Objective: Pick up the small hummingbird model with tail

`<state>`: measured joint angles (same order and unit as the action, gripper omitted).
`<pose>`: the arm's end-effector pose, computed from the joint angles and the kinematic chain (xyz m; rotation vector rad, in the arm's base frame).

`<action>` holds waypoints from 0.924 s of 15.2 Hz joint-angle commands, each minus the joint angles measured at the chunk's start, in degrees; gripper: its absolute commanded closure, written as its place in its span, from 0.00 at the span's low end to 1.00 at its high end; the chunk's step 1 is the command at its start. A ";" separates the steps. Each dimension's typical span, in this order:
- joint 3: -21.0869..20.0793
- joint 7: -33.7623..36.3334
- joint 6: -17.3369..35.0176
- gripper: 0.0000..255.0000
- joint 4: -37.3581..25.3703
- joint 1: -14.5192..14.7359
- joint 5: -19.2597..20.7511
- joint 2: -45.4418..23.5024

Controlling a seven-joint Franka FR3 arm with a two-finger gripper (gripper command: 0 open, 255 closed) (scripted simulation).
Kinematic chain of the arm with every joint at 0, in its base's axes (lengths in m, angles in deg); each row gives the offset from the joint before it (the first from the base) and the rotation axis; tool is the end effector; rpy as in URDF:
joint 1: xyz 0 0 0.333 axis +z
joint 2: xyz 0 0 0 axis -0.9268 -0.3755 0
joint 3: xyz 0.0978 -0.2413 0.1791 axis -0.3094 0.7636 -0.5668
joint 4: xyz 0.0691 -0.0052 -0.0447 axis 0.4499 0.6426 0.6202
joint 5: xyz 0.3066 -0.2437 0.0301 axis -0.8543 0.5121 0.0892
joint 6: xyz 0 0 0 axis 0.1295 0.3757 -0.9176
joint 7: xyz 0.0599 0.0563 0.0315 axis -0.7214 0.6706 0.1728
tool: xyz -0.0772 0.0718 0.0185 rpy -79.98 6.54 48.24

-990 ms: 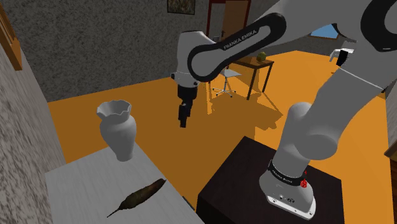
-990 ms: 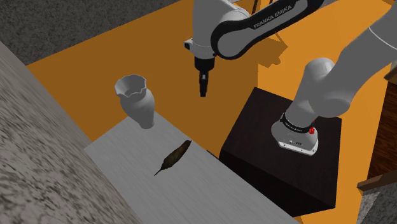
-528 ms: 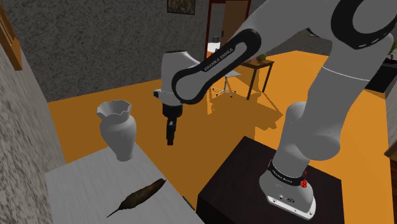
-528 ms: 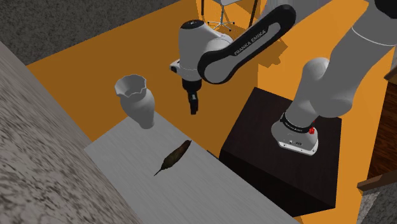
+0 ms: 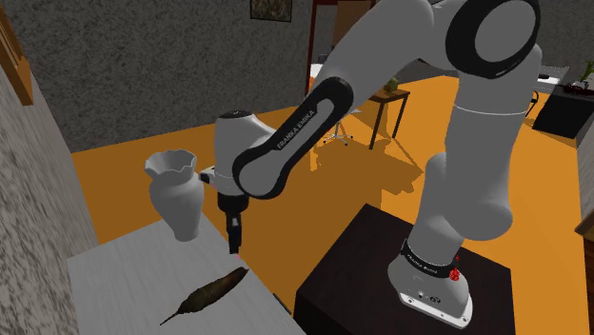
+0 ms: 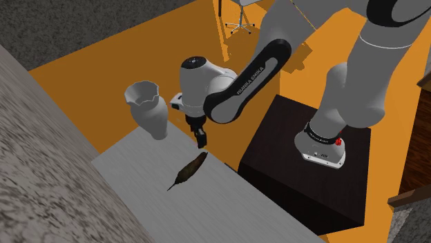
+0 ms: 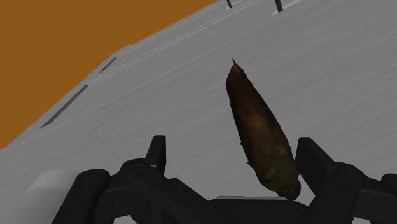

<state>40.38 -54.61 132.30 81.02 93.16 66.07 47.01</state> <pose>0.4348 0.2882 0.2784 -2.7060 -1.3644 -0.0655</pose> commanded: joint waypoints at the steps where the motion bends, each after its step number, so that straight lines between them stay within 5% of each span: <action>1: -0.92 -1.91 2.02 0.00 -1.70 0.75 0.26 -3.29; 14: -3.52 -6.10 11.59 0.00 -8.60 5.14 3.92 -18.56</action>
<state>36.77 -60.75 143.24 72.52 98.16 69.87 29.16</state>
